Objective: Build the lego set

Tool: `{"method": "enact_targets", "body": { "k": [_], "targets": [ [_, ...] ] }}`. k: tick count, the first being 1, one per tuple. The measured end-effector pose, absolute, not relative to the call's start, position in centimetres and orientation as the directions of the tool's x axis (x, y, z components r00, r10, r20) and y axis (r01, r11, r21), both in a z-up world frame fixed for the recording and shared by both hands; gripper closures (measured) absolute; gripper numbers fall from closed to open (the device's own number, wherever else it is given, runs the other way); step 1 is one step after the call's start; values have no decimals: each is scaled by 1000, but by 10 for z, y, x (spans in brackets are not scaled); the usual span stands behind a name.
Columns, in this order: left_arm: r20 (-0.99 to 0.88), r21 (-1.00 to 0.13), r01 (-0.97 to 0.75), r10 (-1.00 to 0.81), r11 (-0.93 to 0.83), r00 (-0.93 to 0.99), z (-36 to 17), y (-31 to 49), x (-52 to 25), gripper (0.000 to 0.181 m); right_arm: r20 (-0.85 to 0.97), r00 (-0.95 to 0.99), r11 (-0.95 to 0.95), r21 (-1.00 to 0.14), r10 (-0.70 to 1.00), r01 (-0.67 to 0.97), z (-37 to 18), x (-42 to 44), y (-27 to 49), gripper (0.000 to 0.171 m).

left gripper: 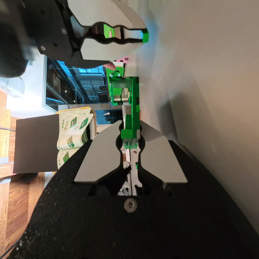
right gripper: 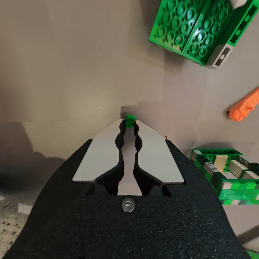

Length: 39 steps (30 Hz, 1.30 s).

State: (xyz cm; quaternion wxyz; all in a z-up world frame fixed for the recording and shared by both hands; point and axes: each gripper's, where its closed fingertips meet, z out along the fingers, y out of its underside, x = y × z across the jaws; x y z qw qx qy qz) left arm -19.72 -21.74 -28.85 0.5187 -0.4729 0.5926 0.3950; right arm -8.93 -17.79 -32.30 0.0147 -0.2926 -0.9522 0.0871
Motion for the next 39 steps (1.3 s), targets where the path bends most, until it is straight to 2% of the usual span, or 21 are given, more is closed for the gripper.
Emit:
{"method": "enact_targets", "body": {
  "k": [2, 6, 12, 14, 18, 20, 25, 30, 34, 36, 39],
  "targets": [
    [-988, -22, -970, -152, 243, -16, -289, -218, -197, 164, -5, -844, 835, -135, 537, 533, -326, -89, -174, 160],
    [-988, -18, -969, -154, 245, -20, -289, -219, -195, 164, 79, -834, 834, -140, 547, 534, -325, -91, -171, 146],
    [-990, -16, -966, -142, 258, -21, -287, -220, -190, 164, 307, -757, 812, -315, 577, 491, -321, -89, -171, 147],
    [-990, -17, -964, -142, 265, -22, -287, -221, -188, 164, 388, -721, 812, -385, 573, 438, -319, -90, -171, 153],
    [-989, -17, -963, -144, 269, -23, -288, -222, -187, 164, 500, -681, 836, -434, 534, 337, -315, -91, -175, 154],
    [-989, -21, -963, -144, 270, -19, -288, -222, -187, 164, 553, -693, 881, -372, 462, 291, -315, -91, -177, 150],
    [-987, -22, -961, -156, 277, -23, -290, -223, -186, 164, 645, -748, 987, -67, 156, 148, -318, -93, -176, 151],
    [-986, -28, -961, -165, 276, -18, -292, -222, -186, 164, 623, -769, 982, 188, -141, -28, -324, -96, -173, 154],
    [-984, -32, -961, -175, 276, -18, -294, -222, -186, 164, 540, -760, 914, 366, -362, -175, -321, -99, -169, 143],
    [-984, -33, -961, -178, 274, -16, -294, -222, -187, 164, 488, -761, 879, 422, -428, -223, -319, -99, -164, 131],
    [-984, -35, -962, -177, 271, -15, -294, -222, -188, 164, 441, -773, 871, 397, -456, -288, -318, -96, -158, 125]
  ]
}}
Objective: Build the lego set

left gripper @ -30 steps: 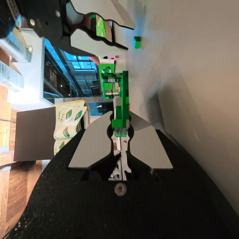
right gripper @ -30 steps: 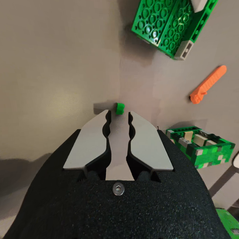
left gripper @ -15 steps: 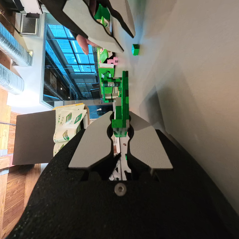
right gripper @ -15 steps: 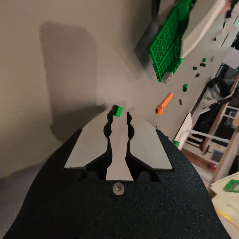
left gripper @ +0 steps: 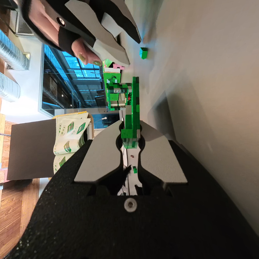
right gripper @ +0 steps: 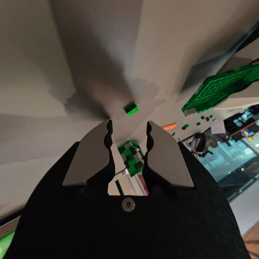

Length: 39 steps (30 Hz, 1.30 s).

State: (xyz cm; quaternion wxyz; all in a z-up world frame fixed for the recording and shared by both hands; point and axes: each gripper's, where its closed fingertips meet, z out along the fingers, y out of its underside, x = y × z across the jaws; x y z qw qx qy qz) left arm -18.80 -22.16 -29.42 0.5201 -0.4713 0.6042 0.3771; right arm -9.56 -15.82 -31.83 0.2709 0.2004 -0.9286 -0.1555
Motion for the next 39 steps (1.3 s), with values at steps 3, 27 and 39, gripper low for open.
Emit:
{"method": "enact_targets", "body": {
  "k": [3, 27, 39],
  "targets": [
    [-983, -36, -963, -183, 267, -14, -295, -221, -189, 164, 401, -725, 819, 399, -560, -413, -322, -95, -157, 134],
    [-981, -39, -962, -194, 269, -15, -297, -219, -190, 164, 228, -963, 984, -138, 143, 114, -329, -93, -186, 141],
    [-984, -171, -967, -76, 187, 159, -264, -215, -193, 164, 130, -590, 351, -894, 797, 277, -242, -164, -216, 155]
  ]
}}
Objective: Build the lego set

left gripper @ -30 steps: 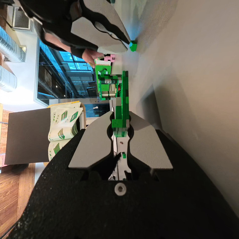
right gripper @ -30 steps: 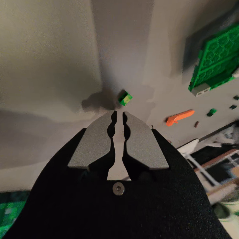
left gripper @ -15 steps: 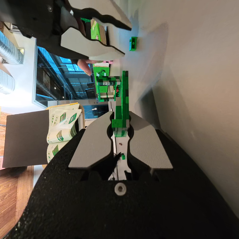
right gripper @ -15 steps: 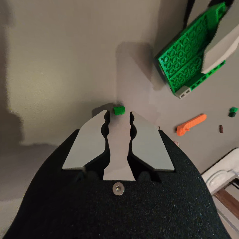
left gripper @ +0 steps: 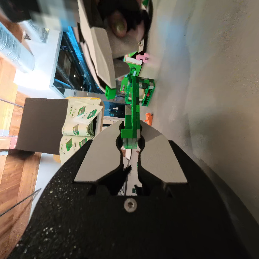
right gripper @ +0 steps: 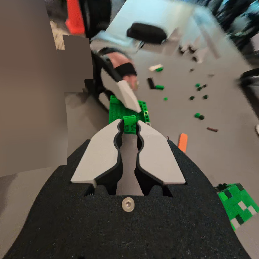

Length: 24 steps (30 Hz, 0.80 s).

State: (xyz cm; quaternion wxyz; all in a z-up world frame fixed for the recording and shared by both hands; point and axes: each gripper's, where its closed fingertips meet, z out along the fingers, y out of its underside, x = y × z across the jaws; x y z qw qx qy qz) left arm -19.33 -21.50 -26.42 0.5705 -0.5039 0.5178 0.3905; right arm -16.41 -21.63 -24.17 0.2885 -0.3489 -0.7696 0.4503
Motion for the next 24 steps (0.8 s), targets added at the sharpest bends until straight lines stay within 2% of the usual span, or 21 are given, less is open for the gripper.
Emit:
{"method": "enact_targets", "body": {
  "k": [3, 13, 24],
  "targets": [
    [-985, -170, -966, -63, 193, 161, -262, -216, -192, 164, 149, -506, 279, -941, 850, 190, -242, -169, -215, 155],
    [-987, -159, -965, -40, 210, 154, -259, -216, -189, 164, 12, -437, 121, -967, 899, 223, -249, -174, -211, 155],
    [-988, -157, -966, -37, 208, 152, -259, -215, -190, 164, 77, -386, 173, -959, 919, 222, -257, -173, -207, 155]
  ]
}}
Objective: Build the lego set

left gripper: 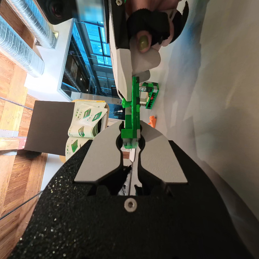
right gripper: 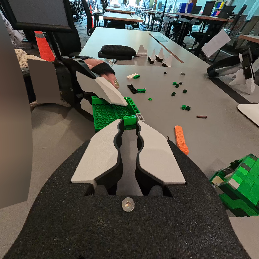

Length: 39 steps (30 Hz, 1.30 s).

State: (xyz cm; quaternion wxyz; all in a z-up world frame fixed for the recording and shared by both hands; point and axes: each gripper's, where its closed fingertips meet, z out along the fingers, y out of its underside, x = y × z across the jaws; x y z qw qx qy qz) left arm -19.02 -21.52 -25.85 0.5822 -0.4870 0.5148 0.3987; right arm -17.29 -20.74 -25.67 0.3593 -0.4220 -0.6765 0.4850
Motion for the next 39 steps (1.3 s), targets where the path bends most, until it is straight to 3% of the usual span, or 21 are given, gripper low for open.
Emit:
{"method": "enact_targets", "body": {
  "k": [14, 20, 22, 24, 27, 30, 34, 36, 39],
  "targets": [
    [-988, -152, -965, -41, 215, 147, -259, -216, -190, 164, 15, -378, 113, -964, 926, 239, -259, -173, -203, 151],
    [-987, -155, -966, -63, 206, 145, -263, -214, -191, 164, 131, -386, 224, -953, 913, 205, -253, -168, -199, 143],
    [-986, -161, -965, -65, 209, 151, -263, -215, -190, 164, 313, -384, 398, -902, 868, 164, -250, -163, -194, 132],
    [-985, -167, -963, -68, 213, 156, -262, -215, -189, 164, 572, -346, 639, -760, 743, 115, -252, -160, -191, 116],
    [-982, -182, -958, -80, 221, 168, -263, -216, -188, 164, 841, -284, 883, -466, 460, 53, -261, -161, -199, 112],
    [-978, -201, -950, -99, 240, 182, -264, -217, -185, 164, 928, -231, 954, -299, 292, 6, -270, -169, -210, 117],
    [-976, -211, -941, -111, 264, 188, -264, -219, -181, 164, 929, -235, 954, -298, 287, -11, -277, -178, -213, 128],
    [-974, -217, -937, -120, 273, 191, -265, -220, -180, 164, 936, -203, 953, -300, 287, -36, -272, -179, -214, 147],
    [-965, -257, -925, -125, 279, 231, -262, -221, -179, 164, 930, -172, 941, -337, 326, -36, -267, -179, -214, 150]
  ]
}}
